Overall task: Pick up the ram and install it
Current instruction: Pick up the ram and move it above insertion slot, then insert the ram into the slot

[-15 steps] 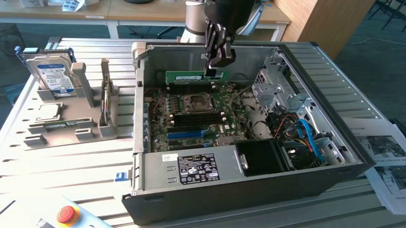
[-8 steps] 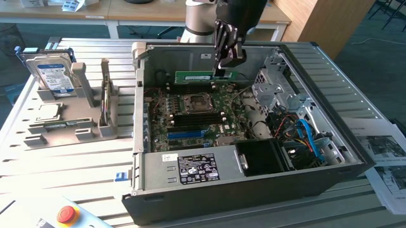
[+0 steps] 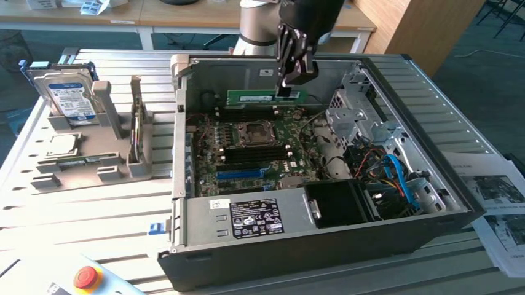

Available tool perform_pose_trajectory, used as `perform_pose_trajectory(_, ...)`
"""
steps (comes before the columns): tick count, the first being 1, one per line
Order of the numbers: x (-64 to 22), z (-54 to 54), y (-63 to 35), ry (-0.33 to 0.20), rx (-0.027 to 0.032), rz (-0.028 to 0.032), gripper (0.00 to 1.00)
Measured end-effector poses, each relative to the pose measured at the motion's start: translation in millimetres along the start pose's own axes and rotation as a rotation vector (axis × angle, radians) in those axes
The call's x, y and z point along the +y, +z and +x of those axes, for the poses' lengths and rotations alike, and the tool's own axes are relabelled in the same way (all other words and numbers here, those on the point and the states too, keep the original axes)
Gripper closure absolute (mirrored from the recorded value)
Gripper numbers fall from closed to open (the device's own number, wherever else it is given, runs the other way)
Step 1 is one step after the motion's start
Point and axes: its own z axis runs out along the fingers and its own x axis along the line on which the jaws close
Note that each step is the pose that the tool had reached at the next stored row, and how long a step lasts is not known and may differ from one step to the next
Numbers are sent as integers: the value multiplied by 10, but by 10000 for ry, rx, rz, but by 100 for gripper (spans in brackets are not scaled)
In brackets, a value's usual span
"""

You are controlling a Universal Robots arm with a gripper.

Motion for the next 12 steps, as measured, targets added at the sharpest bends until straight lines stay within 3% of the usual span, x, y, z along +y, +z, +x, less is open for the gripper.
perform_pose_trajectory(7,-1,-164,10,1,1,0,88)
perform_pose_trajectory(12,-1,-171,11,1,0,0,88)
